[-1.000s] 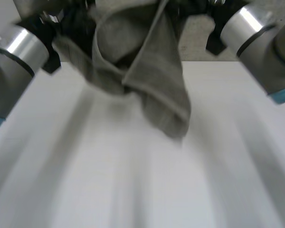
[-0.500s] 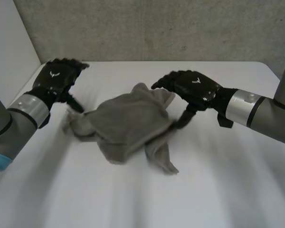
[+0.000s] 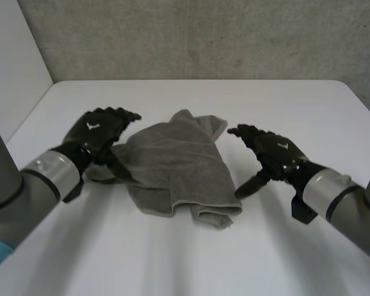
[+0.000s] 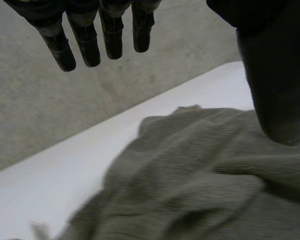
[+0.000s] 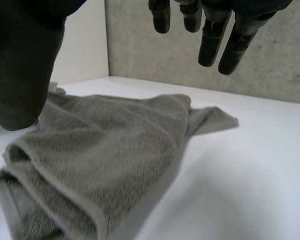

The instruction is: Fold the towel.

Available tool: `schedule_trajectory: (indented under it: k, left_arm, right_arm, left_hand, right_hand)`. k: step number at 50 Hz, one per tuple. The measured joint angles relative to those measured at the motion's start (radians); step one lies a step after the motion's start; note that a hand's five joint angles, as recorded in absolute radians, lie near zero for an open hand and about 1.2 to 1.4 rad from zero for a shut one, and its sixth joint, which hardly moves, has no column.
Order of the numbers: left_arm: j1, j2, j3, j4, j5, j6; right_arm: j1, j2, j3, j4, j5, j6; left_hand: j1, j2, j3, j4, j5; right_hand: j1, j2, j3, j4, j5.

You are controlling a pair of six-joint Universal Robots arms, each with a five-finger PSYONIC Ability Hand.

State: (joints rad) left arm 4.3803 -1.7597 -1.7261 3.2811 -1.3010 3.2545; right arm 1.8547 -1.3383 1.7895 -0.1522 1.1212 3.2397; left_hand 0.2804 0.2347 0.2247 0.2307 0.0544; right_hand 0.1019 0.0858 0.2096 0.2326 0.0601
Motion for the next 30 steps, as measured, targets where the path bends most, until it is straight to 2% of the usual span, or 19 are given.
schedule_trajectory:
  k: [5, 8, 16, 30]
  left_arm:
    - [-0.075, 0.014, -0.036, 0.0, -0.072, -0.048]
    - [-0.129, 0.007, -0.047, 0.003, -0.143, -0.07]
    - [-0.246, -0.055, -0.035, 0.02, -0.298, -0.091]
    - [-0.394, -0.219, 0.034, 0.118, -0.431, -0.09]
  right_arm:
    - [0.004, -0.013, 0.083, -0.054, 0.045, 0.003]
    - [0.018, -0.01, 0.114, -0.089, 0.069, 0.014]
    - [0.063, 0.038, 0.102, -0.156, 0.13, 0.046]
    - [0.122, 0.22, -0.007, -0.185, 0.228, 0.022]
  left_hand:
    - [0.0, 0.0, 0.0, 0.0, 0.002]
    - [0.0, 0.0, 0.0, 0.0, 0.002]
    - [0.0, 0.0, 0.0, 0.0, 0.002]
    - [0.0, 0.0, 0.0, 0.0, 0.002]
  right_hand:
    - [0.0, 0.0, 0.0, 0.0, 0.0]
    - [0.0, 0.0, 0.0, 0.0, 0.0]
    - [0.0, 0.0, 0.0, 0.0, 0.0]
    - [0.024, 0.019, 0.0, 0.0, 0.0]
